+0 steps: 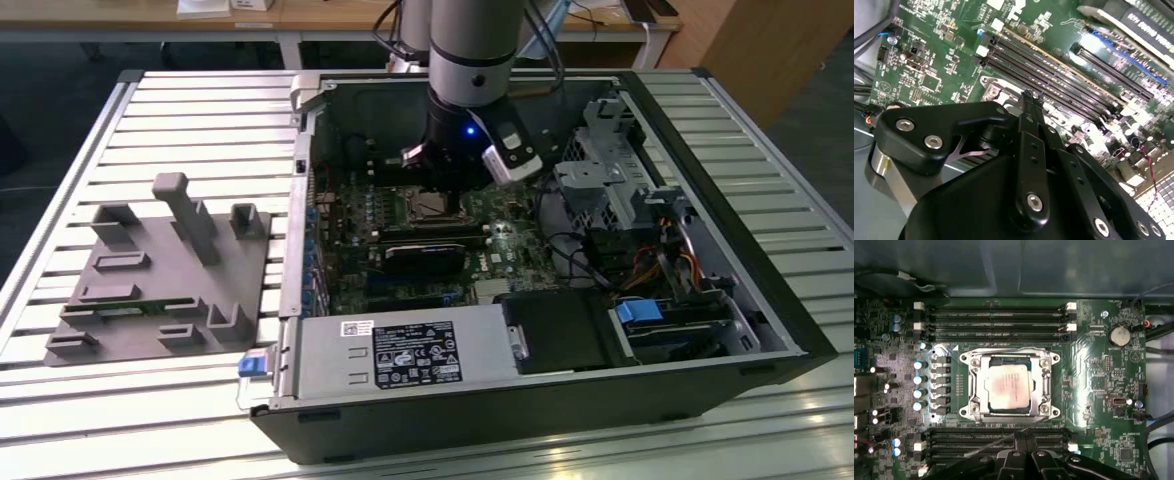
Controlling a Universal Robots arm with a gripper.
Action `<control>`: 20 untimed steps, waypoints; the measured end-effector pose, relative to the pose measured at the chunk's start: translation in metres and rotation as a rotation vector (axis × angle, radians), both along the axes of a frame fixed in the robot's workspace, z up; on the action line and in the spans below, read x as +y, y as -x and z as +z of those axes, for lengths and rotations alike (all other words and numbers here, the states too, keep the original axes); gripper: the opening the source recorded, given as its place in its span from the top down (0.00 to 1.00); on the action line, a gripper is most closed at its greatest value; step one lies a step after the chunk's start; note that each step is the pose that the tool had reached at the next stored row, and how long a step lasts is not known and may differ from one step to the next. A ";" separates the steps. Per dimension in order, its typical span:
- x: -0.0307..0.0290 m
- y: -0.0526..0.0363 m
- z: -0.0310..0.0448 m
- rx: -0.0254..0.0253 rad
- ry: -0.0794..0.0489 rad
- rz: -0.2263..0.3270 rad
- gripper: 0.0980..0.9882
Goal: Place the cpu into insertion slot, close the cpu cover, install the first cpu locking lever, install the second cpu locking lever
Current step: 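Install the second cpu locking lever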
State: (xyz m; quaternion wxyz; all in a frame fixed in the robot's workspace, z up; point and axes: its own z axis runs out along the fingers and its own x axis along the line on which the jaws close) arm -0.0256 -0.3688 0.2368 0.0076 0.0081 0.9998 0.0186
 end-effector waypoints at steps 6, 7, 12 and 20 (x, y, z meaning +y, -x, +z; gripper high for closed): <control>-0.0008 0.0150 -0.0005 0.0000 0.000 0.000 0.99; -0.0008 0.0176 -0.0006 0.0000 0.000 0.000 0.99; -0.0008 0.0260 -0.0024 0.0001 0.000 0.000 0.99; -0.0010 0.0266 -0.0145 0.0063 -0.003 0.000 0.99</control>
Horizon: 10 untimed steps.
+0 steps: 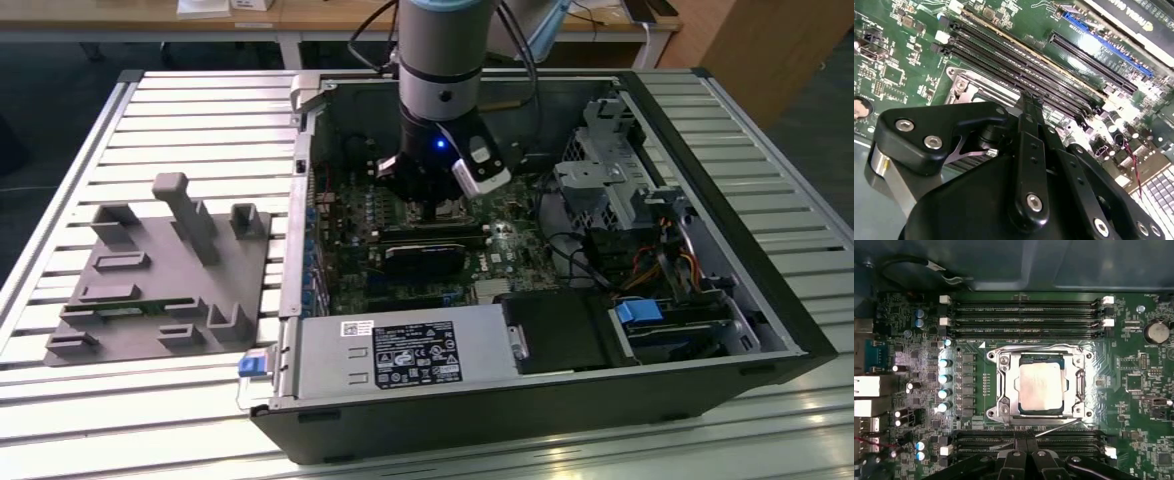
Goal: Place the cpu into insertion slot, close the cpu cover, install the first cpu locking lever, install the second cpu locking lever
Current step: 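Install the second cpu locking lever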
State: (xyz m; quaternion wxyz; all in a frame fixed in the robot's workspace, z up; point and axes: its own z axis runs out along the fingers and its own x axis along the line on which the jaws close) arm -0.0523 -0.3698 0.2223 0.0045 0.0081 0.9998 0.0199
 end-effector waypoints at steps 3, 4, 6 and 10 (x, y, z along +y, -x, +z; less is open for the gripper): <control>-0.0019 0.0012 -0.0006 0.0000 -0.029 0.000 0.99; -0.0030 0.0020 -0.0007 0.0001 -0.038 0.000 0.99; -0.0058 0.0042 -0.0009 0.0000 -0.048 0.000 0.99; -0.0100 0.0086 -0.0015 0.0000 -0.057 0.000 0.99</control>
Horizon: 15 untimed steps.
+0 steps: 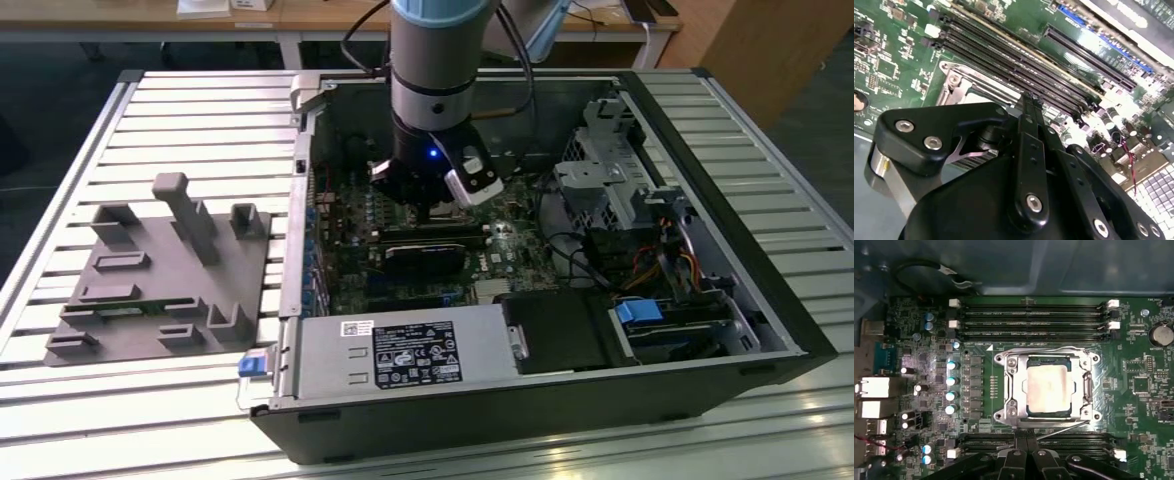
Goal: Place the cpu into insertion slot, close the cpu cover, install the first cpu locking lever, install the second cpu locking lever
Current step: 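Install the second cpu locking lever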
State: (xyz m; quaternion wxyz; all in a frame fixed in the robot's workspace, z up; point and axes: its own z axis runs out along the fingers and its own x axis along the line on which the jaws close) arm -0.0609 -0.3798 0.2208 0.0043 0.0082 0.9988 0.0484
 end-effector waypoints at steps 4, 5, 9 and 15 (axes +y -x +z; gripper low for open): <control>-0.0007 0.0017 -0.0024 0.0000 -0.005 0.000 0.99; -0.0008 0.0018 -0.0034 0.0000 -0.005 0.000 0.99; -0.0008 0.0021 -0.0074 0.0001 -0.010 0.000 0.99; -0.0070 0.0021 -0.0086 0.0000 -0.044 0.000 0.99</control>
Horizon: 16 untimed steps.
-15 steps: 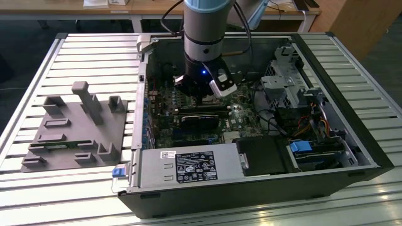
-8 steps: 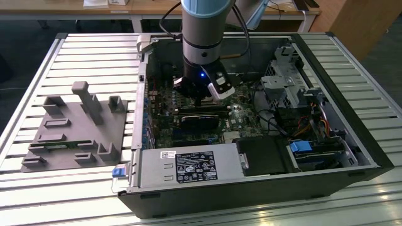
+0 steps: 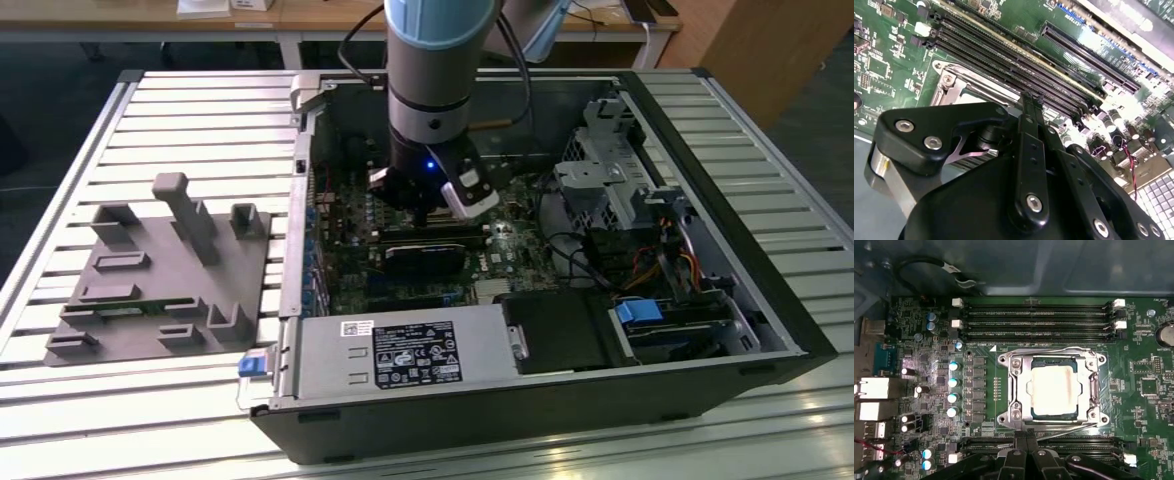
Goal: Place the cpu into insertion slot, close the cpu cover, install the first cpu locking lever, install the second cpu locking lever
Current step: 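Install the second cpu locking lever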
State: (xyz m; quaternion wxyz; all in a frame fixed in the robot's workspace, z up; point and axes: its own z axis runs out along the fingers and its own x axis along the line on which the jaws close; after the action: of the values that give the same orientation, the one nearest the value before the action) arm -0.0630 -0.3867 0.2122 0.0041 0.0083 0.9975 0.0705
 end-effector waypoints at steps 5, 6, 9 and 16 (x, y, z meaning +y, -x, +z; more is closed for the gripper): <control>-0.0056 0.0021 0.0000 0.0000 -0.012 0.000 0.99; -0.0065 0.0028 0.0000 0.0001 -0.014 0.000 0.99; -0.0076 0.0047 0.0000 0.0002 -0.018 0.000 0.99; -0.0076 0.0111 -0.0049 -0.0002 -0.026 0.000 0.99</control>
State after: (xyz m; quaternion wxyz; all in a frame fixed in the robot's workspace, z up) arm -0.0741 -0.3943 0.2073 0.0041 0.0084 0.9964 0.0837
